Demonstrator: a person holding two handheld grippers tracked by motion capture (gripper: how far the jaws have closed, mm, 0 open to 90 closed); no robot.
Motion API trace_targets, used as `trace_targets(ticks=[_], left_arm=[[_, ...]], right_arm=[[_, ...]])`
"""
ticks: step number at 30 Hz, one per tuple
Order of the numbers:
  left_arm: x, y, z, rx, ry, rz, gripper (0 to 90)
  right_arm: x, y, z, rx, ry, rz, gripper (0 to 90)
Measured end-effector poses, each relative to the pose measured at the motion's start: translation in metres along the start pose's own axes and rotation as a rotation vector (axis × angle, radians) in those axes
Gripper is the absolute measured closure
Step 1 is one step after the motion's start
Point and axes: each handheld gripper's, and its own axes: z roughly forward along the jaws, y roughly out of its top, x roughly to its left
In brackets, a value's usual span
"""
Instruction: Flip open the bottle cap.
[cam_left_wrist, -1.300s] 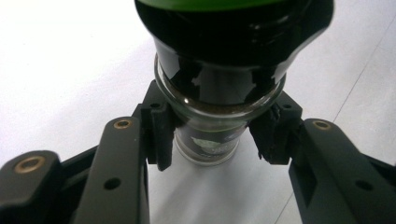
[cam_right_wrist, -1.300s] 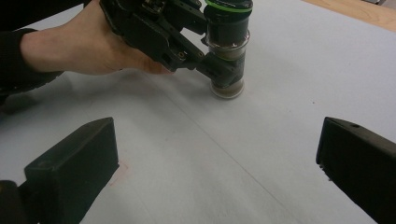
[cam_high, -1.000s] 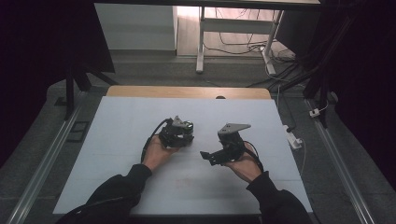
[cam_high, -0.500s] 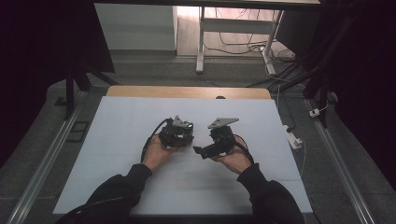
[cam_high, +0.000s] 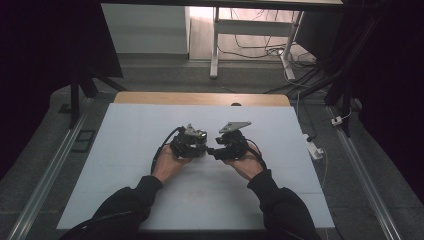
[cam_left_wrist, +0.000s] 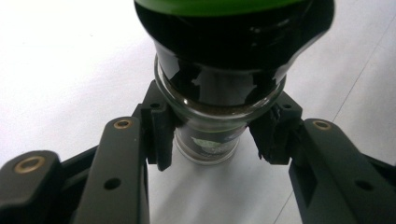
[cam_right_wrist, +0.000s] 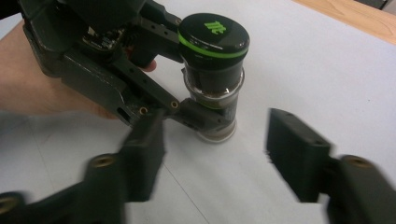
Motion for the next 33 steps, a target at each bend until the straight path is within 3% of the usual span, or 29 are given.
trace_targets(ticks=[2,4,6,9,12,24,33], left_arm=[[0.0,0.0,0.0,0.0,0.0,0.0,53.4],[0.0,0.0,0.0,0.0,0.0,0.0,53.5],[0.0,0.0,0.0,0.001,0.0,0.001,53.5],[0.0,0.0,0.0,0.001,0.001,0.001,53.4],[0.0,0.0,0.0,0.001,0.0,0.001,53.4],[0.0,0.0,0.0,0.006,0.004,0.002,53.5],[0.0,0.0,0.0,0.003,0.003,-0.001,53.5]], right_arm=[[-0.002,0.002,0.001,0.0,0.019,0.001,56.9],[-0.002,0.003,0.001,0.002,0.029,0.006,61.5],[-0.004,0.005,0.003,0.008,0.048,0.002,75.6],[-0.004,0.007,0.006,0.008,0.062,-0.006,85.9],[-0.002,0.008,0.01,0.014,0.065,-0.019,89.6],[0.002,0.011,0.027,0.051,0.087,-0.008,89.8],[0.004,0.014,0.026,0.039,0.087,-0.011,89.9]])
